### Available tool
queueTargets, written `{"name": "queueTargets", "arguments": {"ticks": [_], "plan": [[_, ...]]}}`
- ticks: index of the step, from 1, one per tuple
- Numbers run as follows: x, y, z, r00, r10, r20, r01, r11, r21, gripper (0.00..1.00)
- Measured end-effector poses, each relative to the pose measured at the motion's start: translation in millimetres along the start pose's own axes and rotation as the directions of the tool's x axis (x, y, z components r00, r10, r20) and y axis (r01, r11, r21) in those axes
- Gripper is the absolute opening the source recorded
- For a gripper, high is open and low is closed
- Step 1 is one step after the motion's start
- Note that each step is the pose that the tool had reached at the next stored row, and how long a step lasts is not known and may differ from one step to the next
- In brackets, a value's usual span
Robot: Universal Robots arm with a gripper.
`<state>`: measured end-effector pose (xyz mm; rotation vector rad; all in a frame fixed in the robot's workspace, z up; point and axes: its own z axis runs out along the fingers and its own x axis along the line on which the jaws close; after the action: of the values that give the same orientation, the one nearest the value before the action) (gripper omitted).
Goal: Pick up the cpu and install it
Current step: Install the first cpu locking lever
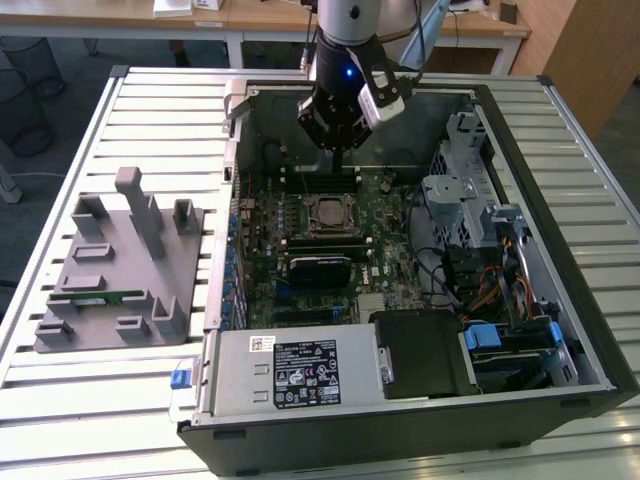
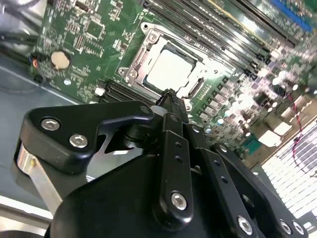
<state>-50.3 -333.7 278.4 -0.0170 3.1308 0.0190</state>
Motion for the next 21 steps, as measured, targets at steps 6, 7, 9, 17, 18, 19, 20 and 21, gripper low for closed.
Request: {"name": "queueTargets", "arguments": {"ticks": [6,7,9,17,18,19,20,21], "plan": [[1.9,0.0,1.3,0.9958,-0.091,-0.0010,0.091,0.9958,-0.0011,0.11],[4.4,0.0,1.5,0.9956,-0.094,-0.0011,0.094,0.9956,-0.0011,0.11],[12.9,0.1,2.2,0.9955,-0.095,-0.0008,0.095,0.9955,-0.0011,0.11],[28.5,2.5,5.6,0.9987,-0.052,0.0001,0.052,0.9987,-0.0004,0.11],[30.5,2.6,5.8,0.9989,-0.047,0.0001,0.047,0.9989,-0.0003,0.11],[33.4,2.6,5.9,0.9990,-0.046,0.0001,0.046,0.9990,-0.0005,0.11],[37.2,2.7,6.1,0.9990,-0.045,0.0006,0.045,0.9990,-0.0019,0.11],[41.6,2.7,6.3,0.9990,-0.045,0.0015,0.045,0.9990,-0.0031,0.11]]}}
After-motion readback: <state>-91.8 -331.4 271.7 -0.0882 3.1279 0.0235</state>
